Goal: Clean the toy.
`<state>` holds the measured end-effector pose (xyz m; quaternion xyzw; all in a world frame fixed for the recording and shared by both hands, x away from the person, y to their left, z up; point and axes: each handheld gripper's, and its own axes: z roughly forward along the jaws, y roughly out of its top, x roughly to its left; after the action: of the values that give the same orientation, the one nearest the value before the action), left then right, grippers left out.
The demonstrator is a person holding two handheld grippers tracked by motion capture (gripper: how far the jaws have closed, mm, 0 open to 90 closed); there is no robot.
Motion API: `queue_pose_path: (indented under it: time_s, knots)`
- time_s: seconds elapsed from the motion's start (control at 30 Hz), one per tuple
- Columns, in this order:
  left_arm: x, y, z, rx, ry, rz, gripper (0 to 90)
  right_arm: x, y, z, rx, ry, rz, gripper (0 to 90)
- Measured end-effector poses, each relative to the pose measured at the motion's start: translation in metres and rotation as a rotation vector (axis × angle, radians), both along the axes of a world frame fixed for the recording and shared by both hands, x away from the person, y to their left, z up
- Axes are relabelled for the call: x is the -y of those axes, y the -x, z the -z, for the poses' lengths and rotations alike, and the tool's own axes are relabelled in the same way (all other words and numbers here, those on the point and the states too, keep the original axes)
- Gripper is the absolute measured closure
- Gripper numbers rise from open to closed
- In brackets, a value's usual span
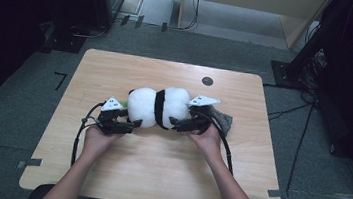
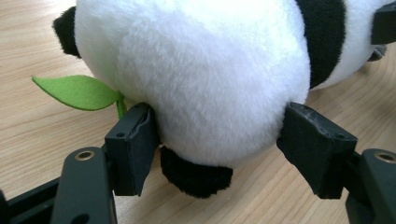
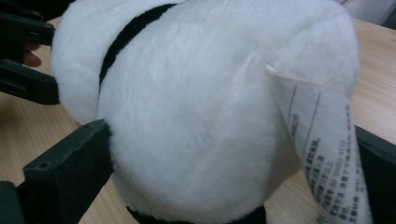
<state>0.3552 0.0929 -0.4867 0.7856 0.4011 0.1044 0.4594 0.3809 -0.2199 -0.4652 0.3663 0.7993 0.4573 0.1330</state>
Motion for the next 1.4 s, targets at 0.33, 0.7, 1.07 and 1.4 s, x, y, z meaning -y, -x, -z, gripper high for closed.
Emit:
queue_pose_path:
  time_s: [0.33,0.7,1.07,1.4]
  knots:
    - [0.002,0.000,0.001,-0.001,-0.002,0.004,29.9,0.000,-0.005,0.013,-0.011,-0.044,-0.030,0.0]
    - [0.005,0.000,0.002,0.000,0.001,0.002,30.6,-0.002,-0.008,0.023,-0.031,-0.047,-0.038,0.1]
    - [0.005,-0.001,-0.001,0.009,0.004,0.018,31.4,0.007,-0.007,0.019,-0.055,-0.083,0.007,41.1]
    - [-0.022,-0.006,-0.010,0.054,0.029,0.011,28.1,0.039,-0.009,-0.002,-0.054,-0.132,-0.012,45.0]
